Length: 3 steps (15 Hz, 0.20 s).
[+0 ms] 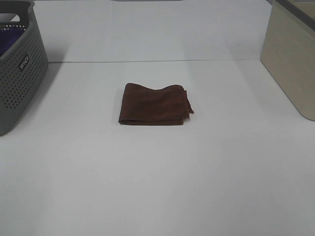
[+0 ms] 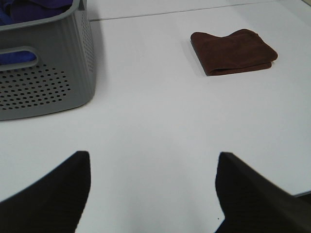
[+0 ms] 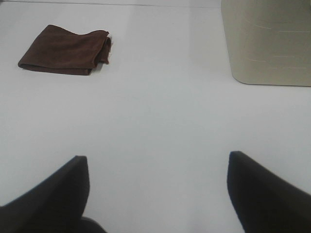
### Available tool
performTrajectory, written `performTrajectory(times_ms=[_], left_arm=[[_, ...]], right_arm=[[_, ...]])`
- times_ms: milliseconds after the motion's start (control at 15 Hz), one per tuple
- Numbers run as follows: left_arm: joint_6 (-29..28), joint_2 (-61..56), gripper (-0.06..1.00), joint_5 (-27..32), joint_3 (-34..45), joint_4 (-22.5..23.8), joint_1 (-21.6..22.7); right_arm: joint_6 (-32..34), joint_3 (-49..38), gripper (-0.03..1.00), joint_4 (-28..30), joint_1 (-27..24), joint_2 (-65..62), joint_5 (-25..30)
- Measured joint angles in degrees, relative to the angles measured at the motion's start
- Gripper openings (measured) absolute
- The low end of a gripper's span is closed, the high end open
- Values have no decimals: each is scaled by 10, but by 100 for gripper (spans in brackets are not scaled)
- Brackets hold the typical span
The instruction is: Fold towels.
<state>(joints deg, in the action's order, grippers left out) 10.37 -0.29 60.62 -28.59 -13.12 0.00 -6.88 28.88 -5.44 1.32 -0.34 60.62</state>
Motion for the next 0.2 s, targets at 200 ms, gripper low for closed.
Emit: performTrajectory(times_ms=[200], left_arm=[[0,0,69,0,0,0,0]], right_arm=[[0,0,75,0,0,0,0]])
